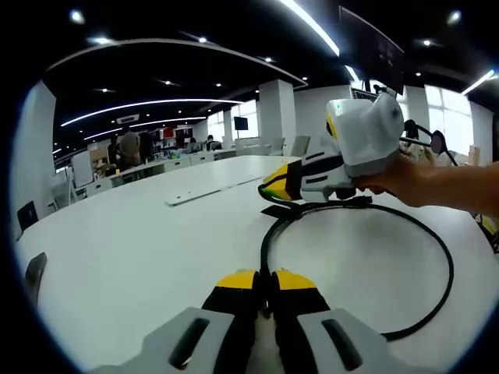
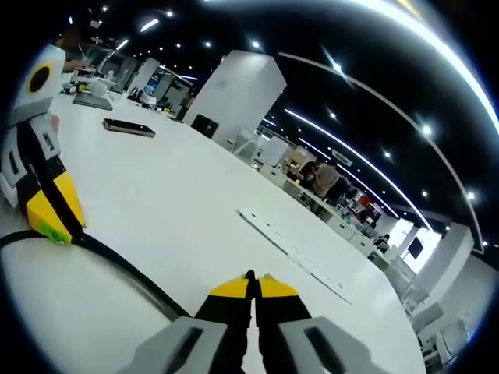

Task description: Find the charging cable on the desk, coil it up and secure with Velcro.

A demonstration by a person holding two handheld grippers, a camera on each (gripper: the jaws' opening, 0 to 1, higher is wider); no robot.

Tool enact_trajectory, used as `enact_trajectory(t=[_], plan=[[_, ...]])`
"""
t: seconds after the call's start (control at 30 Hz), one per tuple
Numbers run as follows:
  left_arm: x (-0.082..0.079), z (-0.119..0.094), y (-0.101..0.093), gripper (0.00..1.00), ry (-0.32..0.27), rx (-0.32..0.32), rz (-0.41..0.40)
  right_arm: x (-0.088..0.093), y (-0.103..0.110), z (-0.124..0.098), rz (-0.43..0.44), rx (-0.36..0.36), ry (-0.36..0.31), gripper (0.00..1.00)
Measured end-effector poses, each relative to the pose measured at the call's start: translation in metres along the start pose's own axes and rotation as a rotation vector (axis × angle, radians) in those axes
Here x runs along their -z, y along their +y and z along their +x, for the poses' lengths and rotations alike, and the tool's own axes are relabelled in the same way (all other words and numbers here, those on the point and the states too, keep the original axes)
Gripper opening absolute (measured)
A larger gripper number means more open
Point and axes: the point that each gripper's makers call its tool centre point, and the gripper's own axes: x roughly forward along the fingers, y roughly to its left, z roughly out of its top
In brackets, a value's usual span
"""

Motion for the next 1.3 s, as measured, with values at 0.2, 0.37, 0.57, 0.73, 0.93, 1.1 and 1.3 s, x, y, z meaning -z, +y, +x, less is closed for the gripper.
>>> enact_trajectory(t=[0.2, 0.37, 0.57, 0.73, 0.93, 1.1, 1.3], plan=[[0.0, 0.0, 0.0, 0.08, 0.0, 0.0, 0.001, 0.005, 0.001, 0.004, 0.007, -0.001, 0.01, 0.04], [0.0, 0.0, 0.001, 0.08, 0.0, 0.0, 0.001, 0.006, 0.001, 0.005, 0.01, 0.001, 0.012, 0.04], [0.0, 0.001, 0.001, 0.08, 0.001, 0.0, 0.001, 0.009, 0.001, 0.007, 0.009, 0.002, 0.017, 0.04], [0.0, 0.001, 0.001, 0.08, 0.001, -0.001, 0.002, 0.01, 0.001, 0.008, -0.01, 0.0, 0.031, 0.04], [0.0, 0.0, 0.0, 0.08, 0.001, -0.001, 0.001, 0.01, 0.003, 0.01, -0.026, -0.006, 0.038, 0.04], [0.001, 0.0, 0.0, 0.08, 0.002, 0.0, 0.001, 0.011, 0.003, 0.011, -0.023, -0.012, 0.045, 0.04], [0.001, 0.0, 0.0, 0.08, 0.001, 0.001, 0.0, 0.013, 0.003, 0.012, -0.017, -0.018, 0.055, 0.04]])
